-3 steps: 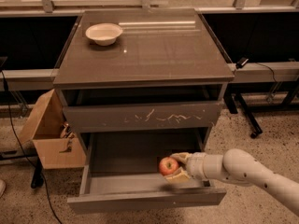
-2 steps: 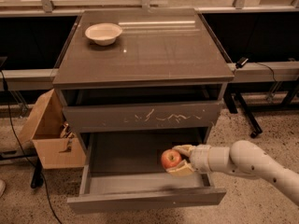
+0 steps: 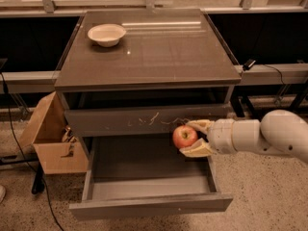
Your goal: Pick apple from middle drawer and place on counter
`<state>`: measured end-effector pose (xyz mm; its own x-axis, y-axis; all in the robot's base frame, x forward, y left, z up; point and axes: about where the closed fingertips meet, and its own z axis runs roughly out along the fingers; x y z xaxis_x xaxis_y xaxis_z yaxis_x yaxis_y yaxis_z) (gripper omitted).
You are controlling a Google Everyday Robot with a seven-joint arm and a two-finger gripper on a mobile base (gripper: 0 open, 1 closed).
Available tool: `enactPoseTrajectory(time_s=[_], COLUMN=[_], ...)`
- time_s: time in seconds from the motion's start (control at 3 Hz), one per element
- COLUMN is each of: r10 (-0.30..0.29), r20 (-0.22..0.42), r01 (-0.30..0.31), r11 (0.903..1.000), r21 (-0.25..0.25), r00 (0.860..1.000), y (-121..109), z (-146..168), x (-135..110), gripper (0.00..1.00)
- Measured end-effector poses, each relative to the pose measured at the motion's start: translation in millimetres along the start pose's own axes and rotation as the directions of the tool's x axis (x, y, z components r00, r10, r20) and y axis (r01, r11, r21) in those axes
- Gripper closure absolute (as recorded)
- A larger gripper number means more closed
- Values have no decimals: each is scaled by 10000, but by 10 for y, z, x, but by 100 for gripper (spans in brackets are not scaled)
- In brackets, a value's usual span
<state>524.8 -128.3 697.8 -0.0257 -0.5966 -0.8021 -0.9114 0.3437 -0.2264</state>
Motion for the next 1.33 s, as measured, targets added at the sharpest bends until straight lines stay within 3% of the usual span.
enactPoseTrajectory(time_s=[0.33,0.67,1.0,1.33], r10=[-1058,-1047,-1033,-1162], r20=[-445,-343,467,1105], r01=[1068,1055,1002,1006], r11=[9941,9942,9928,9853], r21=[208,206,653,1379], r00=[9934,9939,9935,9871], y=[-173,-208,-641,-1233], z=[-365,-363,-551,-770], x=[-549,-583,-900,-1389], gripper=[100,100,100,100])
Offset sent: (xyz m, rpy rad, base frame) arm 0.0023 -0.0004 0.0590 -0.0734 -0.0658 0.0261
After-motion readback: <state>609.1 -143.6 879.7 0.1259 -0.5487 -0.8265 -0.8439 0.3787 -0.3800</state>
